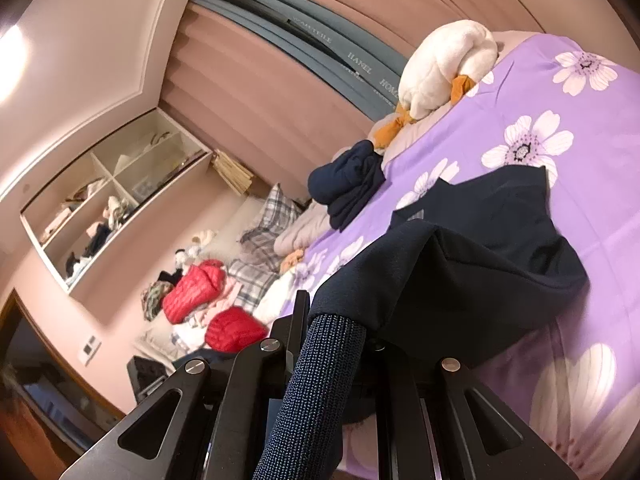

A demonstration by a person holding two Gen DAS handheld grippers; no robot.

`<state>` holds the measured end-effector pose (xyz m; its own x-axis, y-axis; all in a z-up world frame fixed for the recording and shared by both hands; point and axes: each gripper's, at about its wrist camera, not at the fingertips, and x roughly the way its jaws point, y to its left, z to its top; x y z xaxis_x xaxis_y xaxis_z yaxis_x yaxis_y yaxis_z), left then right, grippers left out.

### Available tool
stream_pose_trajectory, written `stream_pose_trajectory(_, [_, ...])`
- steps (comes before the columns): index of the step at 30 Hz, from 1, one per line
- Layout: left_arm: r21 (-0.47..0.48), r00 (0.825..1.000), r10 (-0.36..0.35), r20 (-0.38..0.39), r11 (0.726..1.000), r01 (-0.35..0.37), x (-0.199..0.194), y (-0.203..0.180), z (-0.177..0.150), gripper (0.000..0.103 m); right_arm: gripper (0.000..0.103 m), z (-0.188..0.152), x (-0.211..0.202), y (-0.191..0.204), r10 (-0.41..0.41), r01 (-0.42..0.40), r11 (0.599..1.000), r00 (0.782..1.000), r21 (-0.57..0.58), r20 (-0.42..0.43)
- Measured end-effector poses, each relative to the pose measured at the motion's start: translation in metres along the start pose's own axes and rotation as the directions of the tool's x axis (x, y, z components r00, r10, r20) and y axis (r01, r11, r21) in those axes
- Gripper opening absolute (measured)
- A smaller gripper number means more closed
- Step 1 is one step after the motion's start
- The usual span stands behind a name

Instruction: Fold large clothes

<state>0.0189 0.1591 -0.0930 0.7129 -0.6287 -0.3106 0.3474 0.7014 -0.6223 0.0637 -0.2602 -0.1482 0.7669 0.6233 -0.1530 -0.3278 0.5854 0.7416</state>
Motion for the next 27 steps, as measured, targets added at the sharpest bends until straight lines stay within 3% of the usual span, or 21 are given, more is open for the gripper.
stream_pose_trajectory(15, [-0.016, 1.0, 0.02, -0.019, 1.0, -0.02, 0.044, 0.01, 0.042, 0.01, 0.014, 0.023, 0.025, -0.006, -0.036, 0.036, 0.999, 0.999, 0.026, 0.002])
stream_pose_trajectory(27, [-0.037, 0.994, 0.096, -0.043, 0.995, -0.098, 0.082, 0.028, 0.064, 0.011, 0.014, 0.04, 0.051, -0.023, -0.104, 0.103, 0.994, 0.995, 0.044, 0.008])
